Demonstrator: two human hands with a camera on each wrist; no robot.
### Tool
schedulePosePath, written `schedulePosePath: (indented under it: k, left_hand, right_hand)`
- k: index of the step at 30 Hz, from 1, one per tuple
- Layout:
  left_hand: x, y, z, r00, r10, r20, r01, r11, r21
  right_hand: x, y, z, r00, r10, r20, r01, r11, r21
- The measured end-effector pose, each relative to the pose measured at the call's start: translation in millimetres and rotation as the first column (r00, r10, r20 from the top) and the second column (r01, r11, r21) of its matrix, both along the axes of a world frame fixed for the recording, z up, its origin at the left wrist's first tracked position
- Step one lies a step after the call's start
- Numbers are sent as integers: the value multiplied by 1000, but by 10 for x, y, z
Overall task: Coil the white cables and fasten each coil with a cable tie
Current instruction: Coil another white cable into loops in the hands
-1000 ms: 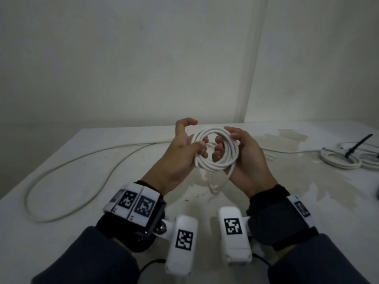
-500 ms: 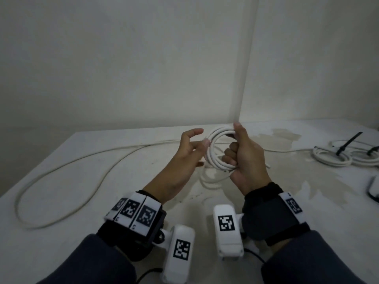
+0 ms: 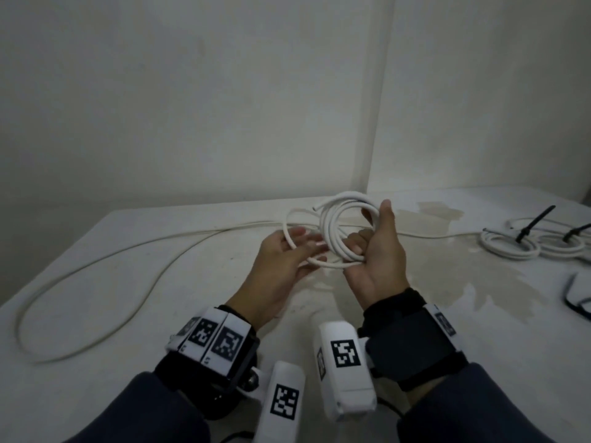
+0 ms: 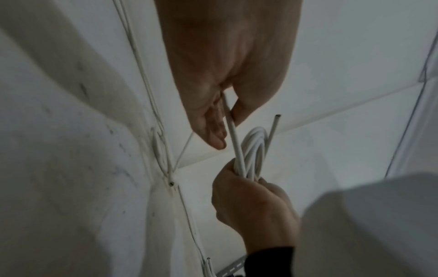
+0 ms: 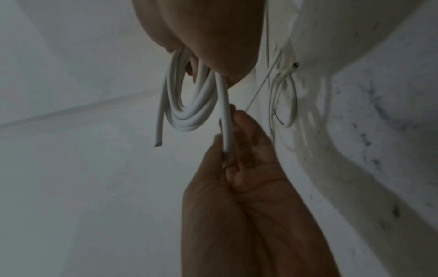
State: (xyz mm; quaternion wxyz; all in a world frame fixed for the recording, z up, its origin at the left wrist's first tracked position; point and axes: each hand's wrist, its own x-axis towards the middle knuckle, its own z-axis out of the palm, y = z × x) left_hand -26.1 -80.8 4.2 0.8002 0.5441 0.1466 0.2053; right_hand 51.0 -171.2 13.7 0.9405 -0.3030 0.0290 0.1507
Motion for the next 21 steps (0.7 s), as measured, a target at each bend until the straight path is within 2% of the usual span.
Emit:
schedulePosePath:
  k: [2, 5, 10, 16, 21]
  left_hand:
    - [-10, -19, 33, 992, 58, 111, -61, 998, 26]
    - [-19, 3, 55, 980, 37, 198, -50, 997, 62]
    - [-63, 68, 113, 956, -79, 283, 114, 987, -110]
    - [-110, 152, 162, 930, -254, 265, 298, 944, -140]
    - [-111, 216, 166, 922, -318, 221, 349, 930, -117]
  right_hand:
    - [-2, 1, -11, 999, -15, -35, 15, 1000, 14]
    - [-22, 27, -37, 1000, 7, -19, -7, 1000, -18]
    - [-90, 139, -118, 991, 123, 55, -115, 986, -122]
    - [-95, 154, -129, 974, 199, 105, -184, 974, -135]
    - [-131, 160, -95, 968, 219, 126, -194, 963, -186]
